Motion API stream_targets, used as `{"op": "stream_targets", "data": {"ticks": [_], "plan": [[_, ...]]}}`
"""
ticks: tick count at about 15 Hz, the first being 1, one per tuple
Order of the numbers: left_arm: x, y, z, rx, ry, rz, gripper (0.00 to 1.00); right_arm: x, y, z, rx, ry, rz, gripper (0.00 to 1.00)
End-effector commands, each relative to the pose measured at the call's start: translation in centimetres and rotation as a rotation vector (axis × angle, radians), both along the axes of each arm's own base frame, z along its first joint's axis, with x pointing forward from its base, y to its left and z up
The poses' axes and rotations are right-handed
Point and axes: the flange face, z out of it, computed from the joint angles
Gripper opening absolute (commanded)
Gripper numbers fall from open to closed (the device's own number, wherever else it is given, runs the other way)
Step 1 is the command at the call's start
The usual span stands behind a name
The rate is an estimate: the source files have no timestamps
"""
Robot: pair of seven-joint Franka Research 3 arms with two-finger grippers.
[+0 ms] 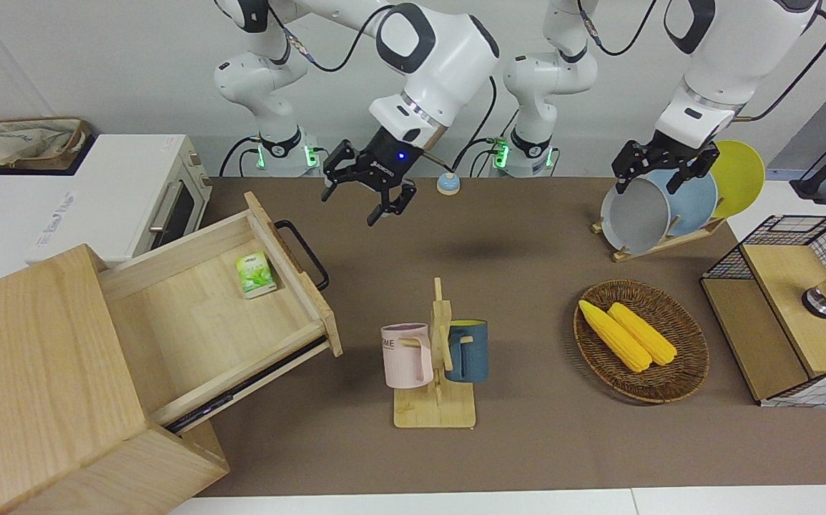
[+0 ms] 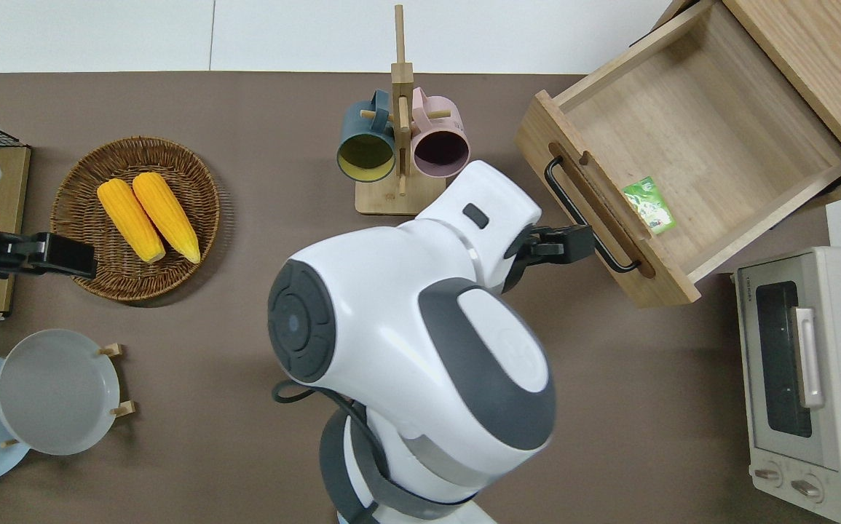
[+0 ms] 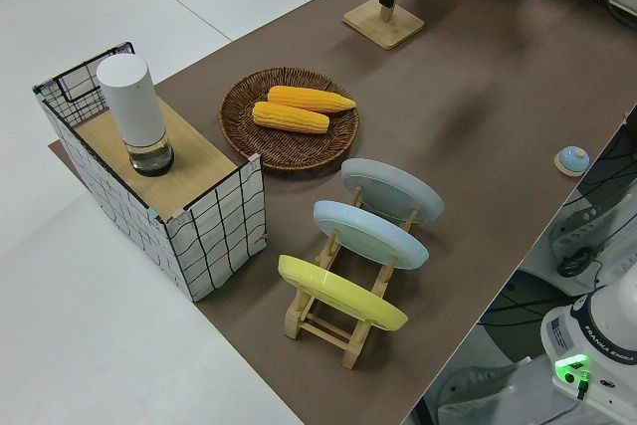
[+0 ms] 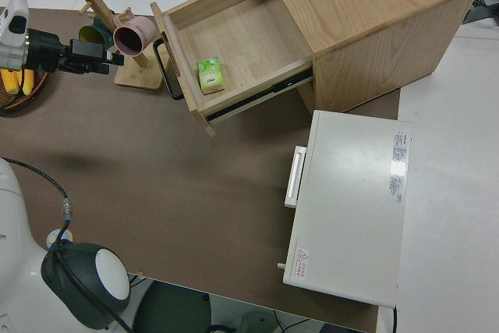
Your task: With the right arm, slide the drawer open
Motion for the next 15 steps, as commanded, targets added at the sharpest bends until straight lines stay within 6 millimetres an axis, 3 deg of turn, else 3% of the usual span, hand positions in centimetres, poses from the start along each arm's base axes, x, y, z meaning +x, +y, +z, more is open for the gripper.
{"op": "stream_targets", "data": {"ticks": [1, 5, 8, 13, 15], "plan": [[0.2, 0.1, 0.3, 0.016, 0.006, -0.011, 0.99, -0.3, -3.5, 3.6, 0.19, 0.017, -0.047, 0.983], [0.2, 0.1, 0.4, 0.016, 0.005, -0.011, 1.0, -0.8, -7.7, 7.8, 0.312, 0.042, -0.047, 0.983], [0.2, 0.1, 0.4, 0.016, 0.005, -0.011, 0.99, -1.1, -12.0, 10.7, 0.416, 0.08, -0.03, 0.983], [0.2, 0.1, 0.3, 0.016, 0.006, -0.011, 0.99, -0.6, -20.7, 11.7, 0.519, 0.156, -0.021, 0.983], [0.2, 0.1, 0.4, 0.016, 0.005, -0.011, 0.99, -0.4, -23.1, 11.8, 0.546, 0.174, -0.02, 0.983]]}}
